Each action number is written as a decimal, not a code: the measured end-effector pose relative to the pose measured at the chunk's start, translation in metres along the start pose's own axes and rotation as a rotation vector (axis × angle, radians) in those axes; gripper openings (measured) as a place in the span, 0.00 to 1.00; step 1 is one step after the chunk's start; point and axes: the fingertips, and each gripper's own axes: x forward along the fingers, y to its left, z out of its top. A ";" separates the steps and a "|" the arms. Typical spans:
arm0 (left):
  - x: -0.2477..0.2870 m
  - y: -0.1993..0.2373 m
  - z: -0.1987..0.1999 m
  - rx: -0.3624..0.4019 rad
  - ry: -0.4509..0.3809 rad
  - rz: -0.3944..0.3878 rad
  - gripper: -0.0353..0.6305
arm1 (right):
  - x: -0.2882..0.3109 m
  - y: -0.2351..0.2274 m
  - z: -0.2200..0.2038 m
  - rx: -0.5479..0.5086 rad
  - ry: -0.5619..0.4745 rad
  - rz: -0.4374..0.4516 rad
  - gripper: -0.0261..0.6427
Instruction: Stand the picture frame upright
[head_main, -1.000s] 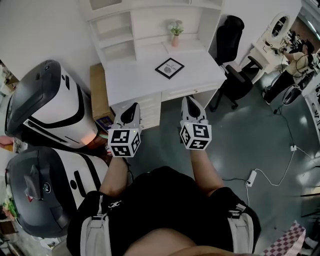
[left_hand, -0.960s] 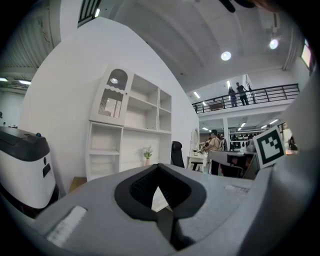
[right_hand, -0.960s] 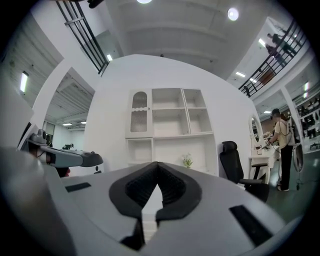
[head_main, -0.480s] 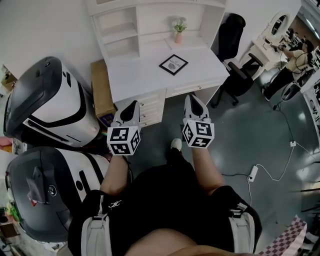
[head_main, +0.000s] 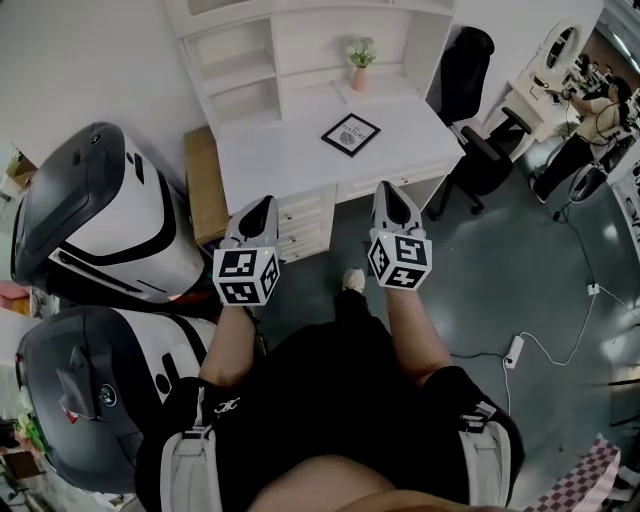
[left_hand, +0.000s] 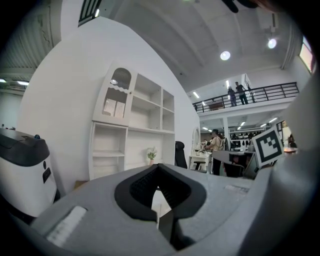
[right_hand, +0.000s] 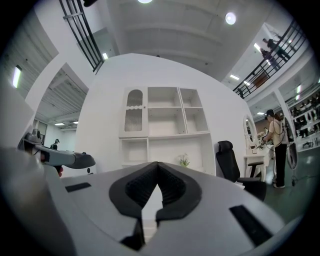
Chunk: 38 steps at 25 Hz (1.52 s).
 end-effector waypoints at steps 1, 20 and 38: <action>0.007 0.001 0.000 0.004 0.002 -0.001 0.08 | 0.006 -0.003 -0.002 0.003 0.000 -0.001 0.04; 0.251 0.035 0.001 0.035 0.074 -0.021 0.08 | 0.232 -0.116 -0.037 0.059 0.065 0.003 0.04; 0.456 0.071 0.009 0.014 0.153 0.010 0.08 | 0.401 -0.212 -0.055 0.071 0.155 0.020 0.04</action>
